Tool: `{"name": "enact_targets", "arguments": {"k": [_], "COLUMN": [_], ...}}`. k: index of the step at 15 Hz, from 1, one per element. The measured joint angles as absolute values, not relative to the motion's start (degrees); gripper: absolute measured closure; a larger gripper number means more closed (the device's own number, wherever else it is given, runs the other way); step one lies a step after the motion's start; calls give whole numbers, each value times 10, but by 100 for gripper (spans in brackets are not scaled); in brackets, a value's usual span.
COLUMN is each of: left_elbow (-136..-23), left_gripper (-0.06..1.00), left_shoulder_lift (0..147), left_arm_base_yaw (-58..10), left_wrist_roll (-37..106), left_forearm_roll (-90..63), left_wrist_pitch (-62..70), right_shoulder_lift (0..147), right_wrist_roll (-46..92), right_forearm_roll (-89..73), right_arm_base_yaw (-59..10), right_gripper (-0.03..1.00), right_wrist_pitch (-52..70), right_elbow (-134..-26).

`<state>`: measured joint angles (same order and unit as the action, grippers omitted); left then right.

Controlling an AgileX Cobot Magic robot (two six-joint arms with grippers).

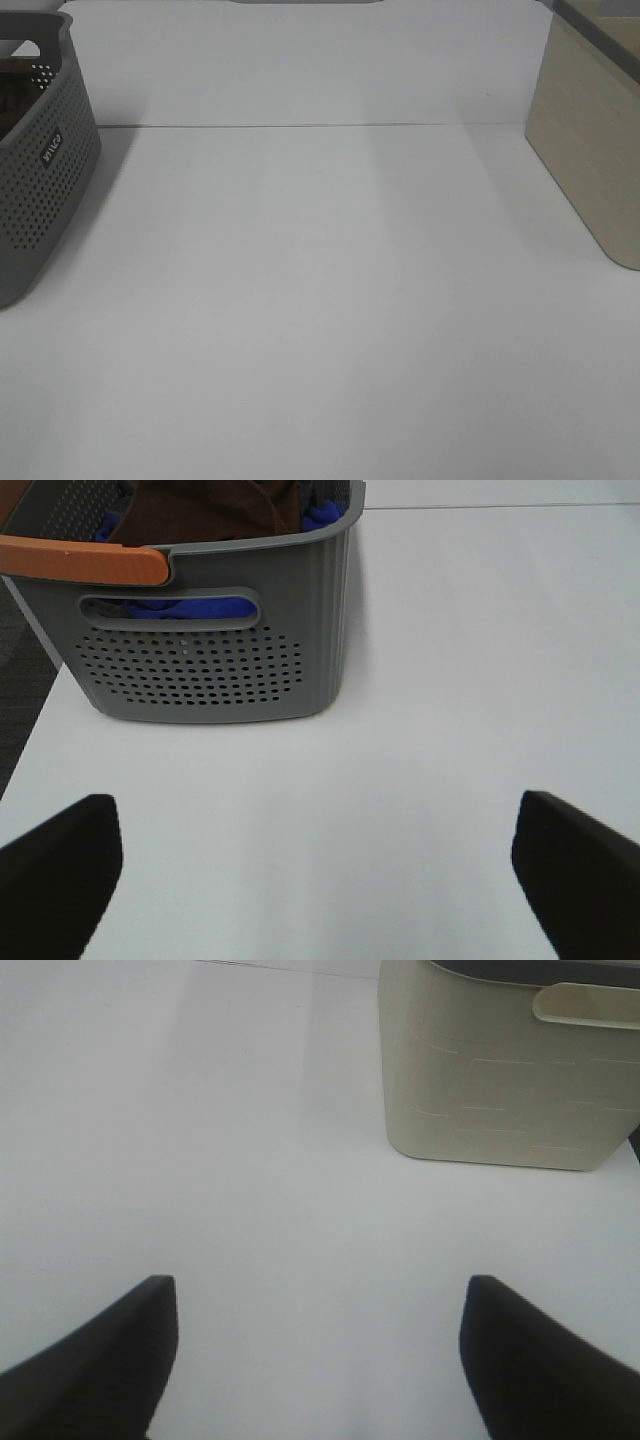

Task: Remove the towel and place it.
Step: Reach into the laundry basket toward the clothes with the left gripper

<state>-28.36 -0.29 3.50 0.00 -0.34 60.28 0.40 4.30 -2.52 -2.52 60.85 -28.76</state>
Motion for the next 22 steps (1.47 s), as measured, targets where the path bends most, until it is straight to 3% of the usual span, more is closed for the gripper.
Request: {"name": "enact_targets", "arguments": {"k": [22], "left_elbow": [-284], "left_gripper": [-5], "left_shoulder_lift": [-3], "left_arm_base_yaw": [35], "left_wrist_roll": [0], "left_forearm_roll": [-3], "left_wrist_pitch": [603], "right_shoulder_lift": [4], "right_wrist_roll": [43], "right_forearm_roll": [-25], "right_arm_base_yaw": [-25], "right_gripper": [21], "right_wrist_pitch": [608], "right_elbow": [-288]}}
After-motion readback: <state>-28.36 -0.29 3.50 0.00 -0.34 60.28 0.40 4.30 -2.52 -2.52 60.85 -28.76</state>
